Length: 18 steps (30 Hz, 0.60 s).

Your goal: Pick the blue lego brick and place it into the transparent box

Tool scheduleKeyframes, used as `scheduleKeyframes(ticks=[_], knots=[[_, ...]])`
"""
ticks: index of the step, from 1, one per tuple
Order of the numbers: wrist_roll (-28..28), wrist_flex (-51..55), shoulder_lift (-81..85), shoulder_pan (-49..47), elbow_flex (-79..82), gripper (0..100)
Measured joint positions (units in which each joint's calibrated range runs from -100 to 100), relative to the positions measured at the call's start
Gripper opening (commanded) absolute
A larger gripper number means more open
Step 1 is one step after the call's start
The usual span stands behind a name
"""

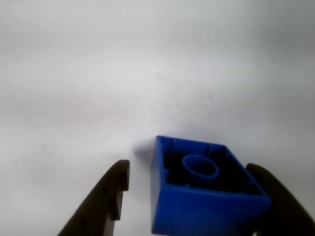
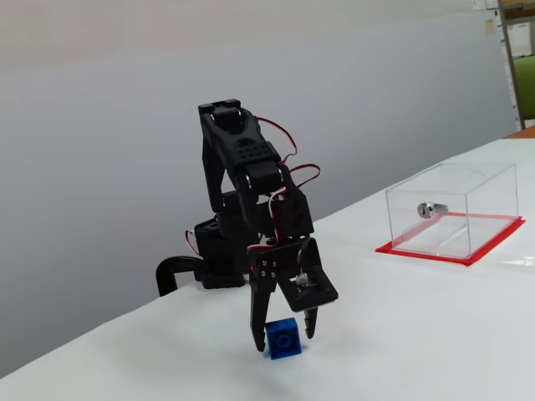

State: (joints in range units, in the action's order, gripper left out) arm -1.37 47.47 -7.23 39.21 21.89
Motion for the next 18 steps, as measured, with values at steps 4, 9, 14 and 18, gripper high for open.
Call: scheduleKeyframes(ticks=[4,9,14,18], knots=[[0.0,0.0,0.0,0.0,0.0,13],[0.0,0.0,0.0,0.0,0.0,13],[0.0,0.0,0.0,0.0,0.0,13],[0.0,0.0,0.0,0.0,0.0,13]])
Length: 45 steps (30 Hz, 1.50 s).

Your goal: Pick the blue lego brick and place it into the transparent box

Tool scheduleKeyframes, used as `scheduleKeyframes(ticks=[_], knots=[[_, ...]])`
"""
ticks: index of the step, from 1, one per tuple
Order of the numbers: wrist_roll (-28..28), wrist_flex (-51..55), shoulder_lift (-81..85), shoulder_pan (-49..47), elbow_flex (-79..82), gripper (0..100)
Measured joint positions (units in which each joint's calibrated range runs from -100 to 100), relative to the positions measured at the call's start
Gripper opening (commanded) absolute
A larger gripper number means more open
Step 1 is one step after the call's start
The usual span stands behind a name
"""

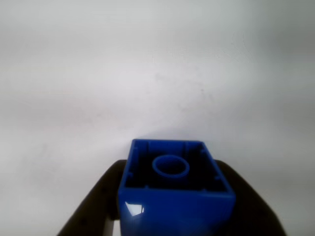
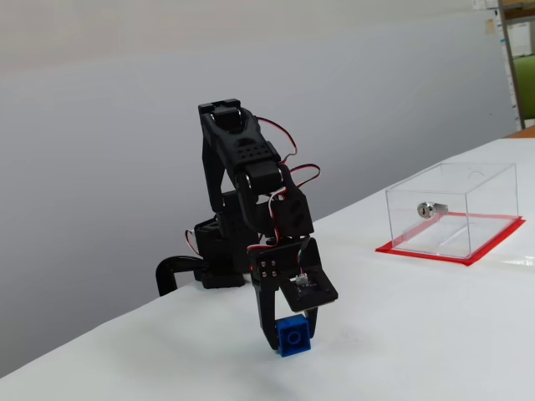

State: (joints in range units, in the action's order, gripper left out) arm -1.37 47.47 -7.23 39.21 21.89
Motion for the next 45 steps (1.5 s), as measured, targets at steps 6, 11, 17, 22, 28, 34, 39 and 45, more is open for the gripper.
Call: scheduleKeyframes(ticks=[6,11,17,22,28,34,39,45], knots=[[0.0,0.0,1.1,-1.6,-0.79,13],[0.0,0.0,6.43,-2.78,-0.79,13],[0.0,0.0,13.53,-5.02,-0.88,13],[0.0,0.0,19.45,-8.01,-0.88,13],[0.0,-0.09,26.22,-12.18,-1.68,13],[0.0,-0.09,32.3,-17.52,-1.94,13],[0.0,-0.09,36.62,-23.29,-2.03,13],[0.0,-0.09,41.27,-33.01,-2.03,13]])
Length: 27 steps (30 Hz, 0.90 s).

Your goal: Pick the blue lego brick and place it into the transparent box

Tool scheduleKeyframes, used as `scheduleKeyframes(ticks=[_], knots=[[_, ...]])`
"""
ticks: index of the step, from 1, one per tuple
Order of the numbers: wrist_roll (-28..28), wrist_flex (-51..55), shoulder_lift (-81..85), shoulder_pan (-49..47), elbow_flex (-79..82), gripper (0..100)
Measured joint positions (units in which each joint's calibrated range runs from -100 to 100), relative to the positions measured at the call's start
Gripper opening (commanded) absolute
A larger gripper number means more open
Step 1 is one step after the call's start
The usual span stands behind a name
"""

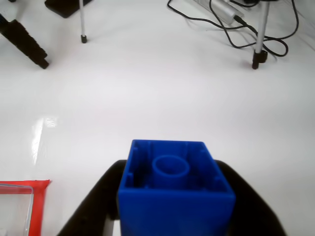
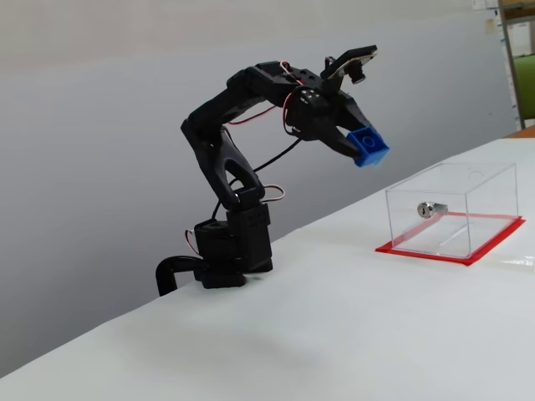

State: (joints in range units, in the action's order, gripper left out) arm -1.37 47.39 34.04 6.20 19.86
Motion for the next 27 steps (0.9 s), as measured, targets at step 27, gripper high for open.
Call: scheduleKeyframes(ticks=[27], knots=[[0.0,0.0,2.03,-48.5,-0.18,14]])
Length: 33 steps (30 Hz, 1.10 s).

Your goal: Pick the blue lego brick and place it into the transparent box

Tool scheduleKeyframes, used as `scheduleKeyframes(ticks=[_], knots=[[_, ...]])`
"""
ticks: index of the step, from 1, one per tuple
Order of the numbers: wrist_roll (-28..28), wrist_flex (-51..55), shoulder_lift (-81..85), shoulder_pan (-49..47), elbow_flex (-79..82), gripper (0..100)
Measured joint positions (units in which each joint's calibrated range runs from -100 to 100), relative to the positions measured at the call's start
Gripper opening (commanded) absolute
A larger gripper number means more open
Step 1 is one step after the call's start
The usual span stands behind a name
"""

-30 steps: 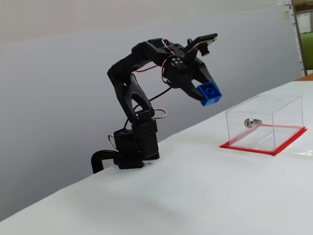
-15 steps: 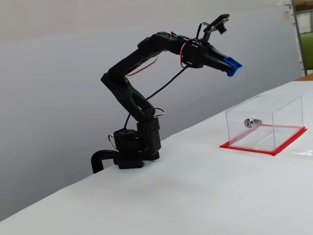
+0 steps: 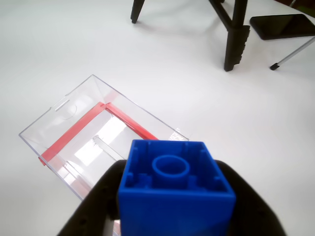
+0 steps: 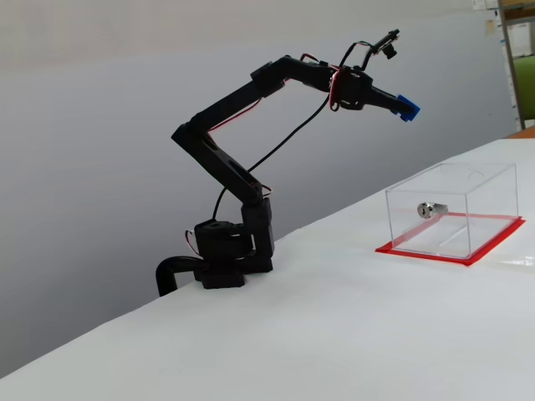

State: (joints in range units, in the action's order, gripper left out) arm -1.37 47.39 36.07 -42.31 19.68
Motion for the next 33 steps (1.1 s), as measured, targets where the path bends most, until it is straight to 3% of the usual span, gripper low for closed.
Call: scheduleKeyframes(ticks=[19,33], knots=[[0.0,0.0,-25.03,-5.13,-16.77,14],[0.0,0.0,-31.12,-7.16,-18.62,14]])
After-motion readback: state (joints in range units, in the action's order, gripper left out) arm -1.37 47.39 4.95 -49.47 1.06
